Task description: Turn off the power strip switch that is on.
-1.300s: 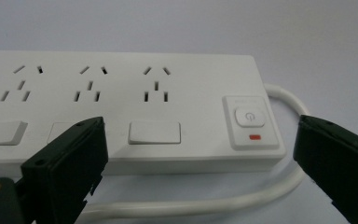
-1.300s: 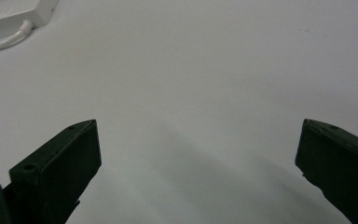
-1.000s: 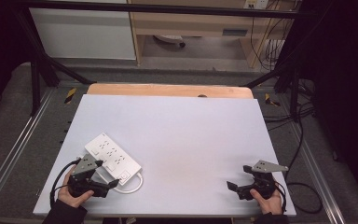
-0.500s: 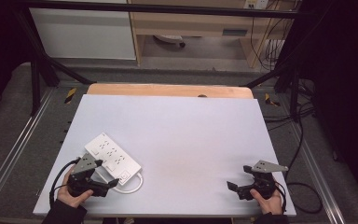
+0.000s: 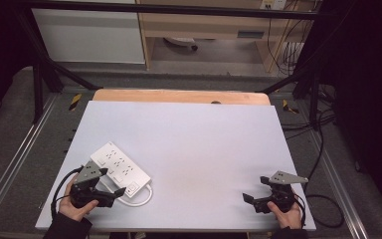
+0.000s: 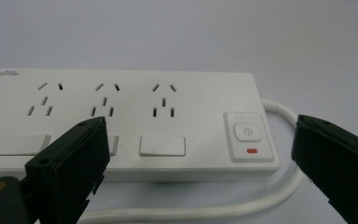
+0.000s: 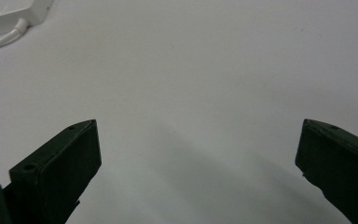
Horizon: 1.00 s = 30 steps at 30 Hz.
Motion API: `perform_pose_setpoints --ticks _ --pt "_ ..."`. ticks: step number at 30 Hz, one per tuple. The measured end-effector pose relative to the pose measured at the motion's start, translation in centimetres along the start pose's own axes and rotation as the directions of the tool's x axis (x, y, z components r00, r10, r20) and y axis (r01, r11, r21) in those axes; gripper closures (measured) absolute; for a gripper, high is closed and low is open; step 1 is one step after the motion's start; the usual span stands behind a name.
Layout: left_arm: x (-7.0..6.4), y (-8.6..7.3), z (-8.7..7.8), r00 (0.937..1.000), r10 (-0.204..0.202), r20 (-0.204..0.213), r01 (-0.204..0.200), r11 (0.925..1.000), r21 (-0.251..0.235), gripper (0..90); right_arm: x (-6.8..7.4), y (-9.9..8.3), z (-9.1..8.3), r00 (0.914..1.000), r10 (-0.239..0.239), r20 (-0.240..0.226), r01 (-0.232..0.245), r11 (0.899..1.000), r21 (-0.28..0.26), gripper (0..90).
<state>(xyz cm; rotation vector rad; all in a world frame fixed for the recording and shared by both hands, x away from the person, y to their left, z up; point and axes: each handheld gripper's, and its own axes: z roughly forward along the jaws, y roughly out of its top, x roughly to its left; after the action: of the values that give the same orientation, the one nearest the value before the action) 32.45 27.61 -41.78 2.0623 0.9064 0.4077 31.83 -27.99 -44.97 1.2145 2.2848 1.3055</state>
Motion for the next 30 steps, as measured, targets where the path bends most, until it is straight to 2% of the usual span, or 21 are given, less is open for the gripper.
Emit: perform_pose_setpoints --ticks 15,30 --pt "0.1 1.0 -0.6 0.9995 -0.011 -0.029 0.011 0.9999 -0.003 9.3 0.0 0.0 0.0 0.9999 -0.009 0.006 0.009 1.0 0.005 0.6" --pt "0.3 1.3 -0.8 0.9975 -0.027 -0.065 0.026 0.9995 -0.017 31.8 0.0 0.0 0.0 0.9999 -0.009 0.01 0.009 1.0 0.007 0.6"
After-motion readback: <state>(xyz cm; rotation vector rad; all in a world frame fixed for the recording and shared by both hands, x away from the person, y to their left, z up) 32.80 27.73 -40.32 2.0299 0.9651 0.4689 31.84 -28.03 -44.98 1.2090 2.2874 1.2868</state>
